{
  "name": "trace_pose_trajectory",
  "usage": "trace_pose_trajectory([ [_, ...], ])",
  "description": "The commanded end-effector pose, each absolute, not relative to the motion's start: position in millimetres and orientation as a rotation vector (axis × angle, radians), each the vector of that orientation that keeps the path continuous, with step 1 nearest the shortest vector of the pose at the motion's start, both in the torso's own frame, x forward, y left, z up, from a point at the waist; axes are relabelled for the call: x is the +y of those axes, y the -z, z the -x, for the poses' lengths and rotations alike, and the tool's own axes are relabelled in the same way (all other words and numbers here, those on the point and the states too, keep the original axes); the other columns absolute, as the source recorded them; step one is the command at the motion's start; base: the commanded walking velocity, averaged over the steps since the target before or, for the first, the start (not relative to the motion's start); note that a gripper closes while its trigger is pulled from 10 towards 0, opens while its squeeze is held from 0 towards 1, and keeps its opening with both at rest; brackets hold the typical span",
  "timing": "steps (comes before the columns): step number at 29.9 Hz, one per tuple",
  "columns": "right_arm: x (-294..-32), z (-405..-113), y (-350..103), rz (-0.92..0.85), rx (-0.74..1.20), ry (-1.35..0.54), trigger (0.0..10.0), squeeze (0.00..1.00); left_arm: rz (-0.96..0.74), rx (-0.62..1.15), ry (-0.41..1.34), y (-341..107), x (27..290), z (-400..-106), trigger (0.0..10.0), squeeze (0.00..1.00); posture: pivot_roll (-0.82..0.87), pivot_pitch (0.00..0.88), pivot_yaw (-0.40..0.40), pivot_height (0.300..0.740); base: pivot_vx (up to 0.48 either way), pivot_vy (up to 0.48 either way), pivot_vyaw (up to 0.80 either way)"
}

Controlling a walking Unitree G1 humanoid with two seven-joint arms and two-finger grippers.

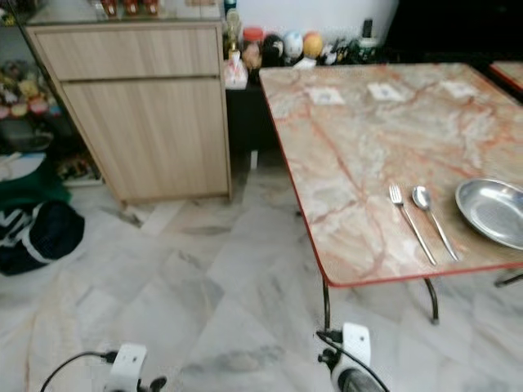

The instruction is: Setting the table

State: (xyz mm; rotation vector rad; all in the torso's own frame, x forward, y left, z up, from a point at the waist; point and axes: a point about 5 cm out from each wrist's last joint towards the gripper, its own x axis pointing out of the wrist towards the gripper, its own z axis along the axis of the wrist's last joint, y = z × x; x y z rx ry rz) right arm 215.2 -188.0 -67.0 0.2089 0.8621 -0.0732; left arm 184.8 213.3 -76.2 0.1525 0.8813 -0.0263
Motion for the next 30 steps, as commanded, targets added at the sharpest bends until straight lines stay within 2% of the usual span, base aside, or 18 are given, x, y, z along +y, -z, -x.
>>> trace_pose_trajectory([
  [1,-195,-218,64,-0.209,0.841,0.094,10.0,0.0,-0.16,0.905,0.037,80,213,-178,10.0,0.0,0.02,0.069,-0.038,0.74,0.0,0.0,0.0],
  [5,-200,-219,63,-0.209,0.835,0.106,10.0,0.0,-0.183,0.902,0.045,79,214,-179,10.0,0.0,0.02,0.067,-0.035,0.74,0.0,0.0,0.0],
  [8,-206,-218,62,-0.209,0.832,0.117,10.0,0.0,-0.181,0.904,0.044,79,215,-180,10.0,0.0,0.02,0.068,-0.032,0.74,0.0,-0.418,0.0],
  [17,-207,-214,65,-0.218,0.846,0.117,10.0,0.0,-0.188,0.902,0.047,78,215,-181,10.0,0.0,0.02,0.066,-0.03,0.74,0.0,-0.422,-0.58],
  [22,-197,-211,68,-0.208,0.858,0.103,10.0,0.0,-0.187,0.901,0.046,78,214,-181,10.0,0.0,0.02,0.066,-0.032,0.732,0.0,-0.39,-0.54],
  [30,-172,-214,69,-0.219,0.842,0.087,10.0,0.0,-0.193,0.907,0.044,79,214,-180,10.0,0.0,0.02,0.067,-0.032,0.732,0.0,-0.408,0.0],
])
